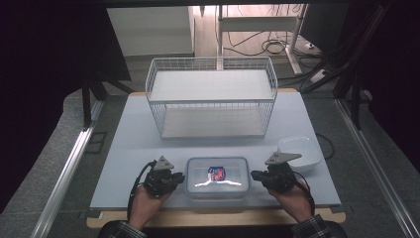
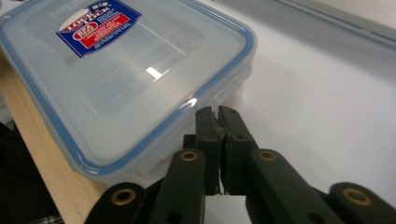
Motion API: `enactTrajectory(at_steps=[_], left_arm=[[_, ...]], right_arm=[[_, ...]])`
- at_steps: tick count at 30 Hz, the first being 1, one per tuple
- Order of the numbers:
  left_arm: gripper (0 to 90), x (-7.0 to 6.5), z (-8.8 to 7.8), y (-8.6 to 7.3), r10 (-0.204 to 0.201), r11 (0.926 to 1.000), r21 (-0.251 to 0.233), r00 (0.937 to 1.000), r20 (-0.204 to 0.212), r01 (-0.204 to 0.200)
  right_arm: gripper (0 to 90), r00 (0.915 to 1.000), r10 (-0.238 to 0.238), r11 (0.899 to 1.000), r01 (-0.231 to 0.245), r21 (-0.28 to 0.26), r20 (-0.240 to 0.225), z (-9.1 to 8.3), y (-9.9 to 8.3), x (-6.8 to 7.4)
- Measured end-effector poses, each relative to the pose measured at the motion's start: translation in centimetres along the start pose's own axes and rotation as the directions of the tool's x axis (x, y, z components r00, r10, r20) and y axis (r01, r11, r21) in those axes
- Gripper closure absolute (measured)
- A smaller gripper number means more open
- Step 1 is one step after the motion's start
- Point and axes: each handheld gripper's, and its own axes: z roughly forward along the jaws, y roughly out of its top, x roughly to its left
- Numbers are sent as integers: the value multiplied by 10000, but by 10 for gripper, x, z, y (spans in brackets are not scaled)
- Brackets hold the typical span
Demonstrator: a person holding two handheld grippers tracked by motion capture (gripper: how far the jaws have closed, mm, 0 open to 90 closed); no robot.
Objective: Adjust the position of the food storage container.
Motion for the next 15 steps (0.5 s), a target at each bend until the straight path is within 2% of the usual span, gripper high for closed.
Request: enactTrajectory(at_steps=[3,5,7,9,12,15], left_arm=[[568,6,-13,-5,-129,9981,-601,9999,6,129],[425,9,-20,-11,-45,9951,-989,9999,-116,34],[318,12,-26,-17,-38,9934,-1146,9996,-277,6],[166,14,-30,-23,-146,9936,-1129,9988,-466,92],[129,19,-32,-29,-283,9928,-1172,9991,-322,243],[84,19,-31,-29,-214,9907,-1350,9993,-314,170]], right_arm=[[720,9997,-158,9997,162,-184,174,-8,-2,-2],[607,9999,-113,9996,117,-271,126,-11,-4,-4],[471,9999,-78,9991,84,-410,147,-14,-5,-6],[330,9998,-17,9979,4,-641,-207,-15,-7,-9],[228,9983,181,9956,-231,-913,-550,-19,-10,-12],[154,9981,238,9944,-295,-1013,-573,-21,-11,-12]])
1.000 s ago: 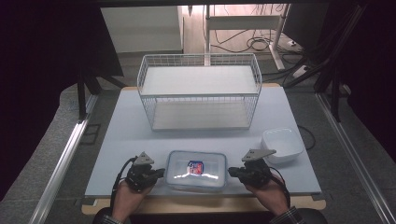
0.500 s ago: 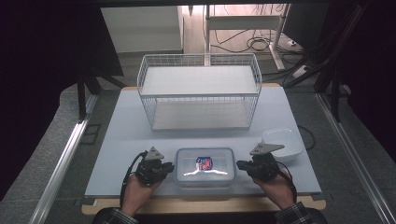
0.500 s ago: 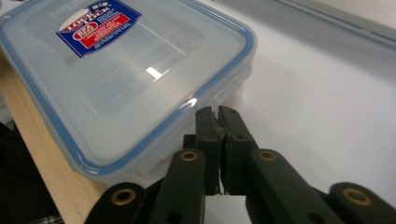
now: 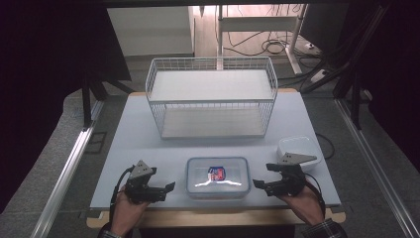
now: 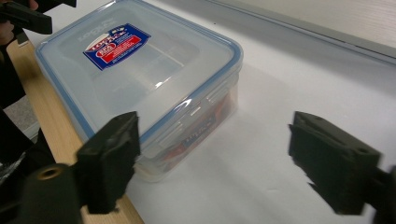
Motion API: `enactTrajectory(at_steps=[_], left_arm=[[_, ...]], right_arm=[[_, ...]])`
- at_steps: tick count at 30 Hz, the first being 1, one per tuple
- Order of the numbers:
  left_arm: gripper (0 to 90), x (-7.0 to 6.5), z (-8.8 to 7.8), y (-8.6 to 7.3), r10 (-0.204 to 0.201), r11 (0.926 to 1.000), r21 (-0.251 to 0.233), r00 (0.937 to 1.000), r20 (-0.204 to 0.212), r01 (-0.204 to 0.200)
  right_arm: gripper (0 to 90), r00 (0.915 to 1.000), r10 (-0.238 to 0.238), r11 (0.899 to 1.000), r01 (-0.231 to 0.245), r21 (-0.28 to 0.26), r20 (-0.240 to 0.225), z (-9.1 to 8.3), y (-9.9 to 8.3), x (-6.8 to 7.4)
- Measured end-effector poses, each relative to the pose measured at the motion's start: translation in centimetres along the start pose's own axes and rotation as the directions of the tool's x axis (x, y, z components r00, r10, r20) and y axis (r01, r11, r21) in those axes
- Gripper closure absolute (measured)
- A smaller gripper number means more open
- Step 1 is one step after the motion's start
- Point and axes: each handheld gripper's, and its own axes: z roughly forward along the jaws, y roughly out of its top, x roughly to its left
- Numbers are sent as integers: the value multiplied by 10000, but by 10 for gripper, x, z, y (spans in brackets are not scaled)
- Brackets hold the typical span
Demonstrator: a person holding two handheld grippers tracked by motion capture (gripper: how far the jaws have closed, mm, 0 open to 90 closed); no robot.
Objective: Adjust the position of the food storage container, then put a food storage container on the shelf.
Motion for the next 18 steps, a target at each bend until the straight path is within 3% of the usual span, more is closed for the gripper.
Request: enactTrajectory(at_steps=[4,13,17,18], left_arm=[[50,-3,4,0,411,9991,-109,9992,11,-411],[67,-11,1,11,430,9976,522,9987,283,-445],[67,-14,1,16,351,9981,478,9968,712,-386],[76,-16,2,19,293,9982,502,9954,907,-339]], right_arm=[[99,9999,-127,9999,127,5,-2,2,-1,3],[29,10000,8,9998,-7,-197,80,3,5,9],[24,9999,77,10000,-76,-13,80,5,8,12],[70,9998,74,9999,-76,123,188,5,10,13]])
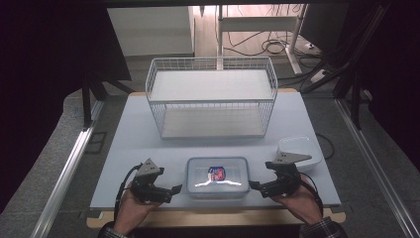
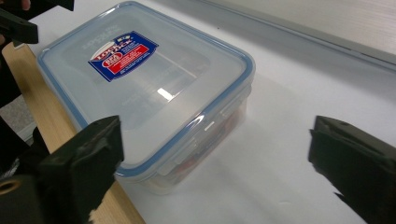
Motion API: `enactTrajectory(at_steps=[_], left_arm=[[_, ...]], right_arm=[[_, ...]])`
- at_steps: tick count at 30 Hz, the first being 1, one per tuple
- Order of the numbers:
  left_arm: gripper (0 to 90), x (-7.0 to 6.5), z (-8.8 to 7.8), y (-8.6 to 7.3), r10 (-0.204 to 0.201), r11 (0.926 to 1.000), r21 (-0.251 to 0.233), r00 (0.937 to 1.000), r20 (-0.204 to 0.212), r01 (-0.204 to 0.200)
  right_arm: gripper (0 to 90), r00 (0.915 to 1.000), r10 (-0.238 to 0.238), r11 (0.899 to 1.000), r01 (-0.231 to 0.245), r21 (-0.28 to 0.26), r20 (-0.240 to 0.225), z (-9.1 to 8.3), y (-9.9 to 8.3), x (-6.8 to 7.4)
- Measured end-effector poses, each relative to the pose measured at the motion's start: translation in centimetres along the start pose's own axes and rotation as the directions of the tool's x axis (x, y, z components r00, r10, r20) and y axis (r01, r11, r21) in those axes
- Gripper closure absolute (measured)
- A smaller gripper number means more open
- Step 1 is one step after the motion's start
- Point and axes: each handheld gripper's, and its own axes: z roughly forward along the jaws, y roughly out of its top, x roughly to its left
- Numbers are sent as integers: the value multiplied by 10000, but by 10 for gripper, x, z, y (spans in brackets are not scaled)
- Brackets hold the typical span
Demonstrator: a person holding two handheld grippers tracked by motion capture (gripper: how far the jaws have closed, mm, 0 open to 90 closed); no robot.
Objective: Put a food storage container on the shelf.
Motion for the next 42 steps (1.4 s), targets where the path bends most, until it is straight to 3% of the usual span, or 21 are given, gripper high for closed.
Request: enactTrajectory(at_steps=[7,13,15,16,17,18,19,20,21,22,23,24,25,26,29,31,32,33,37,40,42], left_arm=[[118,0,8,13,-132,9997,-176,9971,752,146],[114,4,29,19,-530,9984,270,9874,1490,495],[99,5,33,19,-544,9980,392,9866,1538,489],[99,8,40,19,-746,9968,444,9745,2118,667],[93,9,42,19,-808,9962,511,9698,2303,709],[86,9,42,19,-808,9962,511,9698,2303,709],[84,11,47,20,-783,9961,622,9564,2812,632],[80,11,51,21,-834,9954,698,9488,3045,651],[67,12,54,21,-927,9943,796,9427,3205,707],[61,12,54,21,-927,9943,796,9427,3205,707],[61,13,57,22,-1046,9931,859,9343,3407,798],[32,15,62,21,-1366,9888,1061,9213,3641,1046],[24,16,63,21,-1494,9872,1086,9161,3720,1169],[25,16,63,20,-1547,9862,1132,9138,3755,1205],[46,15,61,19,-1672,9830,1357,9084,3831,1237],[109,16,53,17,-1974,9769,1542,9010,3864,1479],[150,16,53,17,-1974,9769,1542,9010,3864,1479],[193,18,49,15,-2213,9725,1569,8935,3906,1723],[343,18,36,13,-2264,9734,1233,8924,3903,1930],[423,15,29,10,-2343,9722,938,8926,3851,2147],[431,13,28,9,-2523,9676,845,8941,3700,2381]], right_arm=[[165,9968,207,9998,-201,80,-769,4,8,4],[147,9896,590,9971,-520,559,-1314,20,9,1],[142,9879,687,9959,-597,679,-1392,23,9,-1],[132,9837,828,9932,-683,942,-1598,31,9,-3],[130,9835,795,9922,-623,1079,-1624,34,8,-3],[119,9844,758,9916,-578,1156,-1586,37,8,-2],[109,9820,835,9902,-626,1250,-1695,40,8,-3],[107,9768,1053,9880,-814,1310,-1866,43,7,-5],[105,9732,1176,9865,-917,1357,-1975,44,7,-6],[103,9702,1276,9852,-1000,1393,-2058,45,6,-7],[103,9702,1276,9852,-1000,1393,-2058,45,6,-7],[98,9630,1517,9815,-1201,1490,-2226,47,6,-10],[98,9569,1701,9781,-1349,1585,-2353,49,5,-11],[96,9494,1860,9752,-1468,1658,-2531,51,5,-12],[94,9448,2049,9708,-1630,1758,-2556,52,4,-12],[166,9368,2391,9626,-1943,1887,-2555,48,4,-13],[166,9368,2391,9626,-1943,1887,-2555,48,4,-13],[225,9220,2752,9530,-2243,2038,-2723,45,2,-16],[381,9032,3136,9446,-2651,1936,-2932,35,0,-19],[483,8950,3247,9446,-2901,1539,-3058,26,-1,-21],[490,8934,3367,9404,-3033,1536,-2976,25,0,-19]])
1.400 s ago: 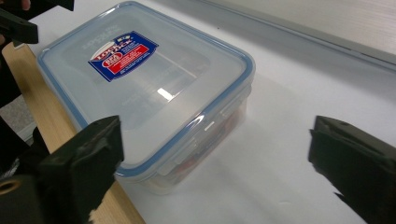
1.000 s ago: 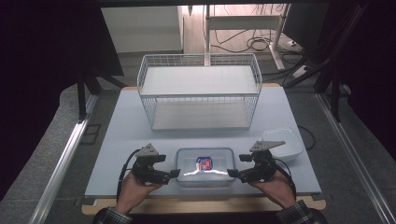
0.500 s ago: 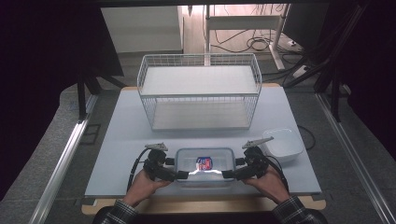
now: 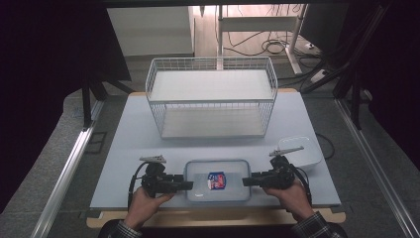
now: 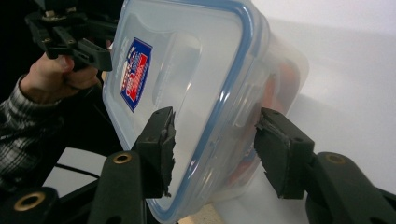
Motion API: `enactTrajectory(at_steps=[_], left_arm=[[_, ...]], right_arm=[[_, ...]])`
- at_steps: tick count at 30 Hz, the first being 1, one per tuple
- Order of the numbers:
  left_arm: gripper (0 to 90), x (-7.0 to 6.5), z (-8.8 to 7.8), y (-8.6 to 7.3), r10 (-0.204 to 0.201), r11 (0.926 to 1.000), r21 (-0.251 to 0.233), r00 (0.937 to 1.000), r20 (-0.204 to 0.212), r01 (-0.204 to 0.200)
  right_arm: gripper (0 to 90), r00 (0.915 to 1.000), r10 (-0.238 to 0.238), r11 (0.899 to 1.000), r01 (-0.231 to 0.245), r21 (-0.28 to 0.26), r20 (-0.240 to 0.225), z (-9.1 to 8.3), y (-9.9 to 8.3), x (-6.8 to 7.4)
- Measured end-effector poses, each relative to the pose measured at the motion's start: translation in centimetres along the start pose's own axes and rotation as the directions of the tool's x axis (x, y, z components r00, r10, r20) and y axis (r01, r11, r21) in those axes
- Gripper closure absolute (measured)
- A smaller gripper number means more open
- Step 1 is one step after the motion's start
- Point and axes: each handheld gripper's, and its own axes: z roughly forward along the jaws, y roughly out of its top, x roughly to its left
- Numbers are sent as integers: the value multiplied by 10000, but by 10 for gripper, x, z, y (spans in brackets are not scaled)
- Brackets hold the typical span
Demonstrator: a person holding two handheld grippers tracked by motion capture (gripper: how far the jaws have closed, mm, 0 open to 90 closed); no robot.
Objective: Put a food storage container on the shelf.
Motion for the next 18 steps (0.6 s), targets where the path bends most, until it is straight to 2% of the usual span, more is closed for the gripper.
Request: enactTrajectory(at_steps=[4,5,9,10,14,18], left_arm=[[448,-1,0,0,-300,9993,-241,9995,-75,298],[453,-1,1,-1,-444,9983,-382,9990,-69,441],[455,-2,1,-1,-518,9975,-477,9986,-65,514],[455,-2,1,-2,-556,9972,-508,9984,-62,552],[482,-2,-1,-2,-562,9962,-661,9984,102,567],[508,-4,-4,0,-239,9969,-748,9997,-78,232]], right_arm=[[493,9996,53,10000,-51,-74,265,-1,-2,5],[495,9990,215,9996,-208,-192,389,-1,-4,8],[494,9982,456,9987,-447,-231,378,-1,-5,8],[493,9974,666,9975,-658,-275,271,-1,-5,5],[516,9973,637,9976,-626,-290,376,-3,-6,9],[548,9973,617,9965,-593,-586,399,-7,-6,12]])
